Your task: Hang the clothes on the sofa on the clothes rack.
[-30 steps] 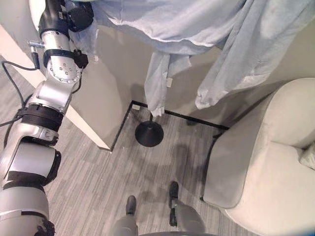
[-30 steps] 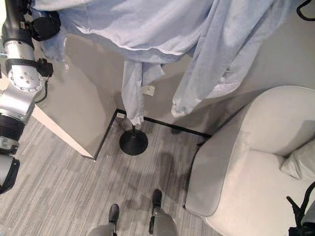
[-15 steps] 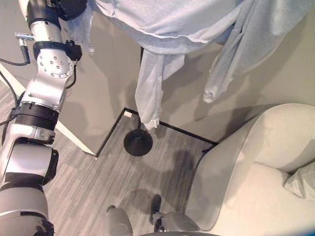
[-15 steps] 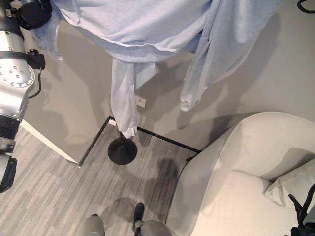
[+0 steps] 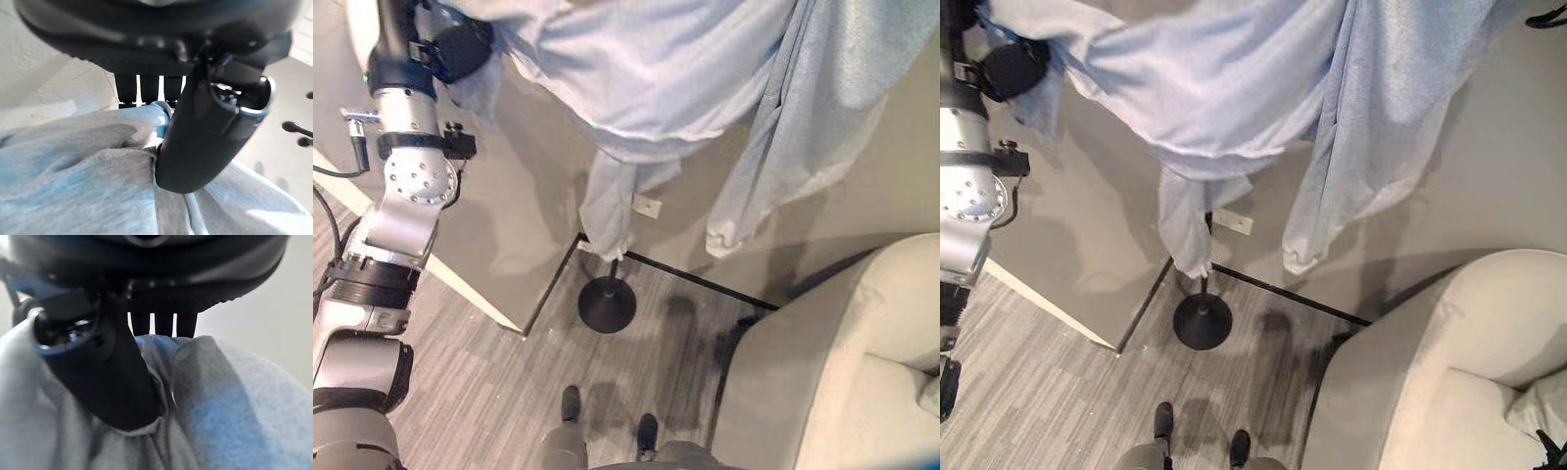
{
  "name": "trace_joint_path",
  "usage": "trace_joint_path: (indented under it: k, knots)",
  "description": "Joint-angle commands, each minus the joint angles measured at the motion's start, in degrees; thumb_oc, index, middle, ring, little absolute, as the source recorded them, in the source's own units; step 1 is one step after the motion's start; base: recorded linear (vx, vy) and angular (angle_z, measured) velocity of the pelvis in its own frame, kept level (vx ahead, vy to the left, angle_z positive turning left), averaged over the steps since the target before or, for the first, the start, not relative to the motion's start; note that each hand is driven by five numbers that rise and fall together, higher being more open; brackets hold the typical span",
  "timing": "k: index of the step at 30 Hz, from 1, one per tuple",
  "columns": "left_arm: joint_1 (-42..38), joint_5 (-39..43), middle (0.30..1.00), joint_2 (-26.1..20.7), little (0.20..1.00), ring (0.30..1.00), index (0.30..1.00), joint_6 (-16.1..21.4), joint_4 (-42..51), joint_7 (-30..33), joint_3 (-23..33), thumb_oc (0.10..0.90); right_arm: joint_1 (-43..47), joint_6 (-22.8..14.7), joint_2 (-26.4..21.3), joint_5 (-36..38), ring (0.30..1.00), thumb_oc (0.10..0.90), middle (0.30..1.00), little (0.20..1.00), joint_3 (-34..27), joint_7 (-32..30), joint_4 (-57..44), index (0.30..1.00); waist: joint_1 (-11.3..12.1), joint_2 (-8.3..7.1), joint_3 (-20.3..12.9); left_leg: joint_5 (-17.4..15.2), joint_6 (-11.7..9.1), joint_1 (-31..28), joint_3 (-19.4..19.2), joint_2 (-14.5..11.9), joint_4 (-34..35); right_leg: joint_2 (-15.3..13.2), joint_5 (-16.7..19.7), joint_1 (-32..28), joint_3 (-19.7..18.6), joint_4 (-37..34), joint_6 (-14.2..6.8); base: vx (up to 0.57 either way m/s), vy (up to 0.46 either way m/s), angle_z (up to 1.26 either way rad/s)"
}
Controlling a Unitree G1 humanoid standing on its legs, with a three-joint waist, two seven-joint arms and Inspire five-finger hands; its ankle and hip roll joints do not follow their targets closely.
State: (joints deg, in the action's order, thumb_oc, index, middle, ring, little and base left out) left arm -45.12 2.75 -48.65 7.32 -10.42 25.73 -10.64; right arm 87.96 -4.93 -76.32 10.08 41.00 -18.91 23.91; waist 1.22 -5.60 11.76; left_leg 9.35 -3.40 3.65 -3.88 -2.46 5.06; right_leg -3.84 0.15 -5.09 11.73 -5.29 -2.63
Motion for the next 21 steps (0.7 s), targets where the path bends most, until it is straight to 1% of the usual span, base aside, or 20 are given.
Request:
trace_joint_path:
  k: [1,2,4,6,8,10,11,12,14,19,21]
  knots:
    - [-0.3,-2.5,0.3,-7.0,0.3,0.3,0.3,1.8,-0.7,3.0,10.3,0.4,-1.4,0.1,-4.7,-1.0,0.3,0.4,0.3,0.3,-5.9,-2.9,3.5,0.3,1.0,-3.01,-8.5,-10.2,-2.3,-6.8,-2.5,-1.1,-0.1,-4.5,-3.8,-6.2,0.8,0.4,-6.6,0.0,0.0,0.0]
    - [0.2,-3.2,0.3,-7.3,0.3,0.3,0.3,1.5,-0.9,3.0,10.3,0.4,-2.6,0.4,-4.6,-1.1,0.3,0.4,0.3,0.3,-6.6,-2.7,4.5,0.3,1.0,-2.83,-8.5,-10.3,-2.3,-7.0,-2.6,-1.0,-0.1,-4.6,-3.8,-6.2,1.0,0.3,-6.7,0.0,0.0,0.0]
    - [0.5,-3.3,0.3,-7.5,0.3,0.3,0.3,1.5,-0.9,3.0,10.2,0.4,-3.9,0.5,-4.5,-1.2,0.3,0.4,0.3,0.3,-7.6,-2.6,4.6,0.3,1.1,-3.02,-8.5,-10.4,-2.3,-7.1,-2.7,-1.1,-0.1,-4.6,-3.8,-6.3,1.0,0.3,-6.7,0.02,0.005,-0.05]
    - [2.7,-3.8,0.3,-7.5,0.3,0.3,0.3,1.2,-0.8,2.6,11.0,0.4,-5.2,1.3,-4.3,-0.7,0.3,0.4,0.3,0.3,-8.2,-2.2,7.7,0.3,1.4,-2.89,-8.2,-10.6,-2.2,-7.4,-2.8,-1.1,-0.1,-4.8,-3.9,-6.4,1.3,0.3,-6.9,0.03,-0.002,-0.07]
    - [3.6,-4.1,0.3,-7.3,0.3,0.3,0.3,1.1,-0.8,2.4,11.2,0.4,-5.7,1.3,-4.0,-0.4,0.3,0.4,0.3,0.3,-8.4,-1.9,9.0,0.3,1.5,-2.94,-8.1,-10.5,-2.2,-7.5,-2.8,-1.1,-0.1,-4.9,-3.9,-6.4,1.4,0.3,-6.9,0.01,-0.003,-0.02]
    - [5.2,-5.1,0.3,-7.4,0.3,0.3,0.3,0.8,-1.6,1.8,10.7,0.4,-5.2,1.8,-3.8,0.1,0.3,0.4,0.3,0.3,-7.0,-0.8,13.6,0.3,2.0,-3.49,-7.7,-10.4,-2.3,-7.1,-2.7,-1.2,-0.1,-4.8,-3.9,-6.3,1.9,0.3,-6.9,0.0,0.0,0.0]
    - [5.3,-5.1,0.3,-7.4,0.3,0.3,0.3,0.8,-1.6,1.9,10.7,0.4,-4.8,1.7,-3.7,0.1,0.3,0.4,0.3,0.3,-6.6,-0.7,13.8,0.3,1.9,-3.48,-7.8,-10.4,-2.3,-7.1,-2.7,-1.2,-0.1,-4.8,-3.9,-6.3,1.9,0.3,-6.9,0.0,0.0,0.0]
    - [6.7,-6.1,0.3,-7.9,0.3,0.3,0.3,0.6,-2.0,1.7,10.6,0.4,-3.5,2.0,-3.5,0.6,0.3,0.4,0.3,0.3,-5.0,-0.2,17.0,0.3,2.3,-3.77,-7.4,-10.2,-2.4,-7.0,-2.6,-1.2,-0.1,-4.7,-4.0,-6.2,2.0,0.3,-6.8,0.0,0.0,0.0]
    - [8.9,-6.0,0.3,-7.3,0.3,0.3,0.3,0.5,-2.2,1.0,10.9,0.4,-1.8,2.1,-3.2,1.0,0.3,0.4,0.3,0.3,-3.4,0.1,19.6,0.3,2.8,-4.1,-7.1,-10.0,-2.5,-6.7,-2.5,-1.4,-0.1,-4.5,-4.0,-6.0,2.3,0.3,-6.8,0.01,-0.032,0.02]
    - [11.3,-6.2,0.3,-6.8,0.3,0.3,0.3,0.4,-4.6,0.2,10.4,0.4,2.2,1.8,-2.1,3.0,0.3,0.4,0.3,0.3,-0.5,0.6,23.1,0.3,3.2,-4.51,-6.7,-9.5,-2.9,-5.7,-2.2,-1.8,-0.1,-4.1,-4.2,-5.4,2.5,0.3,-6.6,0.01,-0.024,0.04]
    - [12.2,-6.1,0.3,-6.3,0.3,0.3,0.3,0.2,-6.1,-0.3,9.4,0.4,4.4,1.5,-1.4,4.0,0.3,0.4,0.3,0.3,1.4,1.1,25.1,0.3,3.5,-5.19,-6.5,-9.3,-3.1,-5.3,-2.0,-2.1,-0.1,-3.9,-4.4,-5.3,2.8,0.3,-6.5,0.01,-0.026,0.08]
